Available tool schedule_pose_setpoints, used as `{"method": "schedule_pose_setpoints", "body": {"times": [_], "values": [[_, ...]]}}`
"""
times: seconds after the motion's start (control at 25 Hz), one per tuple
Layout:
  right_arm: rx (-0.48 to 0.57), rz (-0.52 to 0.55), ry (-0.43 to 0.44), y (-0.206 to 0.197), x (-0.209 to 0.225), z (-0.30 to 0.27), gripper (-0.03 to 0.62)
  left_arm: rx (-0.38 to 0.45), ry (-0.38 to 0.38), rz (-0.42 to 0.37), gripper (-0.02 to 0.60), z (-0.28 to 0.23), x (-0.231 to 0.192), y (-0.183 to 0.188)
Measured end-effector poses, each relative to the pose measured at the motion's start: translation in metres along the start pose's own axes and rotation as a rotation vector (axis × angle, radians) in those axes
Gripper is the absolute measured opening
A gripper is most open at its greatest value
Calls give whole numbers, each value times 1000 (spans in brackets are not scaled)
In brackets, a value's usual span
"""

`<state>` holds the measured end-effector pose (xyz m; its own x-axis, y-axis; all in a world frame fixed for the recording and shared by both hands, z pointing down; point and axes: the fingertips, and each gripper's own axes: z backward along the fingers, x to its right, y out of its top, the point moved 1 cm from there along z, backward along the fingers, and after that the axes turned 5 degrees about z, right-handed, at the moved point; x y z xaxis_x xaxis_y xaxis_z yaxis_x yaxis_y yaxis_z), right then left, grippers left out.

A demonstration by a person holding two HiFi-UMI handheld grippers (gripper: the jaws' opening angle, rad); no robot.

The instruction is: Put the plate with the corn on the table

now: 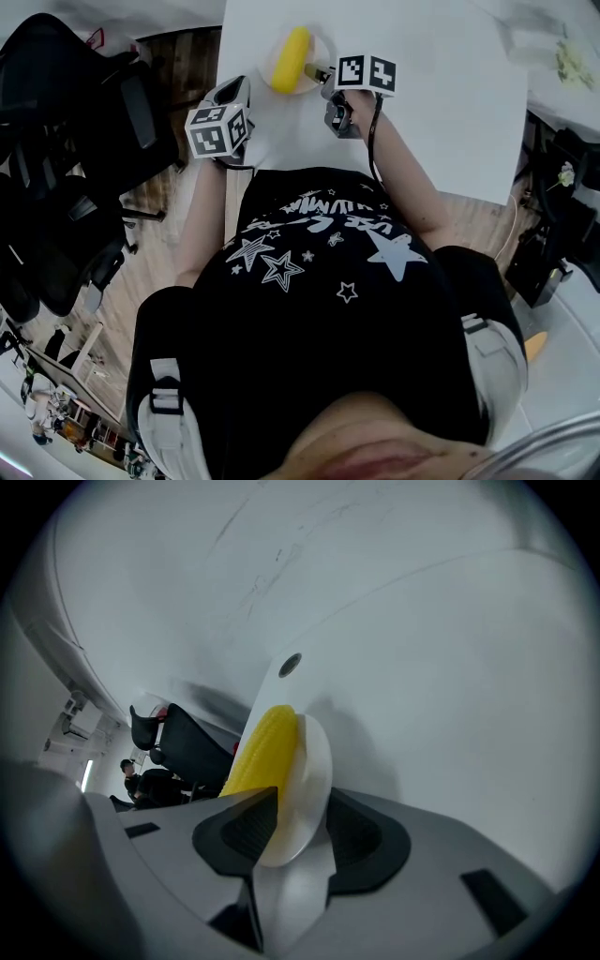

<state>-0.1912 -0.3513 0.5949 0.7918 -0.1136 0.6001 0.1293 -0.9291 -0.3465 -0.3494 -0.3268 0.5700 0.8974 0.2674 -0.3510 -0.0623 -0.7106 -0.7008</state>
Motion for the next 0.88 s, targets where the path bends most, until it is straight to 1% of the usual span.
{"method": "schedule_pose_setpoints", "body": {"times": [0.2,0.44,0.88], "values": [[-11,71,-55,-1,1,-2,160,14,11,-6,5,2,-4,5],[-52,193,-112,-3,1,-6,152,10,26,-13,5,5,-10,3],[-76,295,-171,-6,0,-3,166,20,28,-28,5,10,-7,4]]}}
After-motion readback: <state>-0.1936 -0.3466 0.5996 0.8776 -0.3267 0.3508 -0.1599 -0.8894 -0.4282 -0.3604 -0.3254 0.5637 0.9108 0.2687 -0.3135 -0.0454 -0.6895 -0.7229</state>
